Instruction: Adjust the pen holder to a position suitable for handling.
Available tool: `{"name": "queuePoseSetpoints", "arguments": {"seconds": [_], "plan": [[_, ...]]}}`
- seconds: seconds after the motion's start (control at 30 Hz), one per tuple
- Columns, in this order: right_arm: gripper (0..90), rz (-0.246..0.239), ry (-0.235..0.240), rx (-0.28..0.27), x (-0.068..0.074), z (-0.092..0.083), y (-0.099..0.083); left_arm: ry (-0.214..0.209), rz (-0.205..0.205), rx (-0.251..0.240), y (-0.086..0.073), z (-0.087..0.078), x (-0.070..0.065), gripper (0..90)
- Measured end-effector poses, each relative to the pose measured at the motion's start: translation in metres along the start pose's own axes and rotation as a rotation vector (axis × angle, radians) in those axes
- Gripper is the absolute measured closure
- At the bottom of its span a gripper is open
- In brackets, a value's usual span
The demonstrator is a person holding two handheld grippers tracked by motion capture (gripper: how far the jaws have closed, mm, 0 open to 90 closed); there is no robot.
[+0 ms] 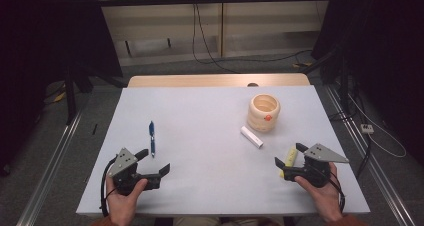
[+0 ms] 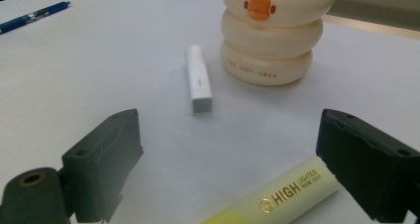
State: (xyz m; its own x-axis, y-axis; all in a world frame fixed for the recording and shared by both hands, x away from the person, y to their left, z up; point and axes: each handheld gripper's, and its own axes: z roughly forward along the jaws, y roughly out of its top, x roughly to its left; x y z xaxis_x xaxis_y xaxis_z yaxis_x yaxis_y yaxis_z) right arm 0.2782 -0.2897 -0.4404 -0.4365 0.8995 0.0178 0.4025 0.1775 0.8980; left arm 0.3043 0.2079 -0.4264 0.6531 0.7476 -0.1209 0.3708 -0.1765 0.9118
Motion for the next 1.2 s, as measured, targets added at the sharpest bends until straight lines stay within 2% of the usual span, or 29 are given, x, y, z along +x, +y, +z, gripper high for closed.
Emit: {"name": "queuePoseSetpoints", "arguments": {"seconds": [0.27, 0.37, 0.6, 0.7, 0.77, 0.93, 1.2], "plan": [[8.5, 0.006, 0.016, 0.021, -0.001, 0.000, 0.000, 0.001, -0.003, 0.006, 0.000, 0.002, 0.000, 6.9], [6.9, 0.008, 0.037, 0.039, -0.002, 0.001, 0.001, 0.003, -0.001, 0.009, 0.000, 0.002, 0.000, 6.9], [8.3, 0.003, 0.032, 0.024, -0.001, 0.001, 0.005, -0.001, 0.007, 0.005, 0.000, -0.001, 0.000, 6.9], [8.8, 0.016, 0.044, 0.013, -0.002, 0.001, 0.010, -0.003, -0.001, 0.008, -0.001, 0.000, 0.001, 7.0], [9.1, 0.026, 0.052, 0.007, -0.004, 0.003, 0.014, -0.005, -0.008, 0.010, -0.002, 0.000, 0.002, 6.9], [9.5, 0.032, 0.082, 0.043, -0.015, 0.013, 0.023, 0.001, -0.004, 0.011, -0.001, -0.001, 0.002, 7.0], [9.6, 0.023, 0.067, 0.030, -0.029, 0.019, 0.044, 0.002, -0.001, 0.016, -0.001, 0.000, 0.002, 7.0]]}}
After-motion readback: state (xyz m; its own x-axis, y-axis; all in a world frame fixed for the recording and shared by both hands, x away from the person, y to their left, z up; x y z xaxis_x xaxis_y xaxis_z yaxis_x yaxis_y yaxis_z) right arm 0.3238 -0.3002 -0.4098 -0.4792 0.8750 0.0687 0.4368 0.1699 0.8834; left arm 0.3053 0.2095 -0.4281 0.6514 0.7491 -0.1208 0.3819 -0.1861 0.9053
